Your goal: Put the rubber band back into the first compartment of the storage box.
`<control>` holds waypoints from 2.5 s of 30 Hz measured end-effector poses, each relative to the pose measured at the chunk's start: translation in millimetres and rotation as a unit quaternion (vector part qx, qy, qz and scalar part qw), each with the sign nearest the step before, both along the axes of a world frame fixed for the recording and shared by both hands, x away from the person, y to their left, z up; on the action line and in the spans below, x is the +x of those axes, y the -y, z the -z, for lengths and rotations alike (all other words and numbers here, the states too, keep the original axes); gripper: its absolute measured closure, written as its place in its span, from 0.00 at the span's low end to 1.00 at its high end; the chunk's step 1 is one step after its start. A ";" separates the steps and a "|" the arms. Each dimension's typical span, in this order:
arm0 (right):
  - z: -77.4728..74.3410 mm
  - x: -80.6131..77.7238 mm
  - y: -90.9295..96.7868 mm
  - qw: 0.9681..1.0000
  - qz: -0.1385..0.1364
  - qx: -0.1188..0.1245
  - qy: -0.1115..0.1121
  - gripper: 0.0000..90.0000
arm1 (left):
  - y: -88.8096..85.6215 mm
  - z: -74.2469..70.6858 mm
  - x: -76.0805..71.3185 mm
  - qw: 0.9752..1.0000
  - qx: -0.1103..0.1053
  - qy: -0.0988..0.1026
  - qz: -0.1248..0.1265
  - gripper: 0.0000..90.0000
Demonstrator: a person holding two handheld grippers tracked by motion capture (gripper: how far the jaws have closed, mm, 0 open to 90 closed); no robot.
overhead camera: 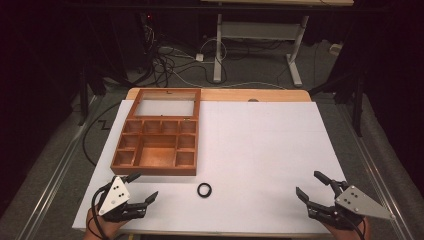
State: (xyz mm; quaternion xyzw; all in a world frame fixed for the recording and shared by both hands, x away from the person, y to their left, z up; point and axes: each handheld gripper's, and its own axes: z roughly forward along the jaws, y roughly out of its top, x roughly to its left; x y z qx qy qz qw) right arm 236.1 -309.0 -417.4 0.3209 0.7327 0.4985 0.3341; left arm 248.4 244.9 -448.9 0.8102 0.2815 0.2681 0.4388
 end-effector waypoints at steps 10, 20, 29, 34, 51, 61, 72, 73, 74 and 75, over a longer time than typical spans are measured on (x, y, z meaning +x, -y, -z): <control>2.3 1.9 -7.1 1.000 -0.013 -0.017 -0.006 0.32 | 11.6 -2.7 -0.9 0.999 0.019 -0.019 0.028 0.27; 4.7 8.8 -16.5 0.999 -0.028 -0.031 -0.021 0.36 | 73.8 -2.1 18.2 0.980 0.030 -0.099 0.168 0.50; 11.4 9.1 -23.1 0.997 -0.039 -0.062 -0.031 0.38 | 120.0 10.4 37.6 0.969 0.065 -0.123 0.203 0.60; 12.1 8.7 -22.0 0.997 -0.034 -0.064 -0.032 0.37 | 138.4 20.4 51.5 0.961 0.098 -0.151 0.212 0.73; 13.4 6.8 -28.8 0.994 -0.031 -0.100 -0.018 0.38 | 154.4 25.6 70.5 0.963 0.097 -0.153 0.200 0.94; 13.2 6.8 -27.7 0.994 -0.020 -0.102 -0.011 0.36 | 153.0 12.3 63.4 0.967 0.086 -0.123 0.207 0.94; 12.7 5.9 -28.5 0.995 -0.020 -0.102 -0.005 0.34 | 148.7 2.8 58.4 0.968 0.082 -0.102 0.212 0.94; 12.5 5.6 -28.8 0.995 -0.019 -0.102 -0.005 0.34 | 148.4 2.3 58.1 0.968 0.085 -0.101 0.213 0.94; 12.3 5.4 -28.9 0.995 -0.020 -0.102 -0.003 0.34 | 148.2 1.9 57.4 0.968 0.089 -0.098 0.213 0.94; 12.3 5.4 -28.9 0.995 -0.020 -0.102 -0.003 0.34 | 147.8 1.5 56.9 0.968 0.088 -0.096 0.213 0.94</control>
